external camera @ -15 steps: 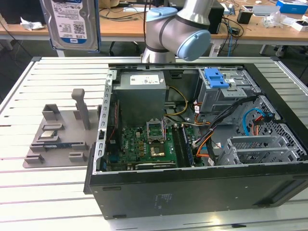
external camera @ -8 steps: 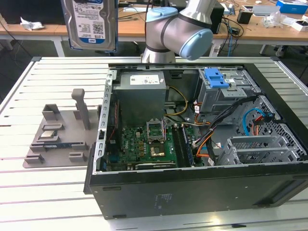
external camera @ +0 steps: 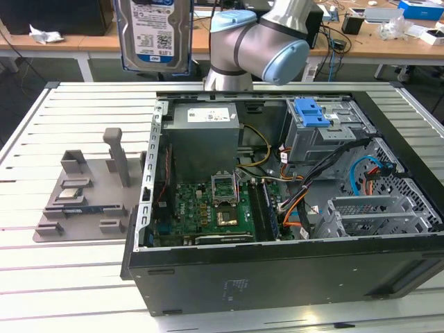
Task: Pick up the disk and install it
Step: 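Pick up the disk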
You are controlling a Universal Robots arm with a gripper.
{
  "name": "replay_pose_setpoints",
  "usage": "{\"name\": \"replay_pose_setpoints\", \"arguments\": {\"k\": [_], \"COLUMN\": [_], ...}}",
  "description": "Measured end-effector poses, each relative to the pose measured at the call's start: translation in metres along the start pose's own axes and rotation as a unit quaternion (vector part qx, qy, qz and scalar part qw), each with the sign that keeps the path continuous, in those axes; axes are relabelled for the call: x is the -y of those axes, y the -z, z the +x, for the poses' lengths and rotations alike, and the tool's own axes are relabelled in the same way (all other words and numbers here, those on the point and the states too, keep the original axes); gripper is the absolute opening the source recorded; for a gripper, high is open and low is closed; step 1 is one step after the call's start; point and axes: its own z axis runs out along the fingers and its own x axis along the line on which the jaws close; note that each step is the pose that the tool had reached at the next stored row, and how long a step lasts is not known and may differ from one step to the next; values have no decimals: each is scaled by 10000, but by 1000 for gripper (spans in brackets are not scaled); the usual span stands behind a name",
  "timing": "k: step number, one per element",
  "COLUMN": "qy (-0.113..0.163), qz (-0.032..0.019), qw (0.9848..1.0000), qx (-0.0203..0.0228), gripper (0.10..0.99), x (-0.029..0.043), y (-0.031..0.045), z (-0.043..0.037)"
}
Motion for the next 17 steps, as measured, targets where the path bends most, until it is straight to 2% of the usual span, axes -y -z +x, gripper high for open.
{"name": "replay_pose_setpoints", "arguments": {"k": [6,8,10,12,17], "qy": [0,0,-1,0,-1], "qz": [-3,-3,-4,-5,-7], "qw": [10000,10000,10000,10000,10000], "qx": [-1,-1,0,0,0], "gripper": [365,365,365,365,365], "x": [282,419,506,661,897], "y": [3,5,5,7,9], "z": [-5,-7,-9,-12,-16]}}
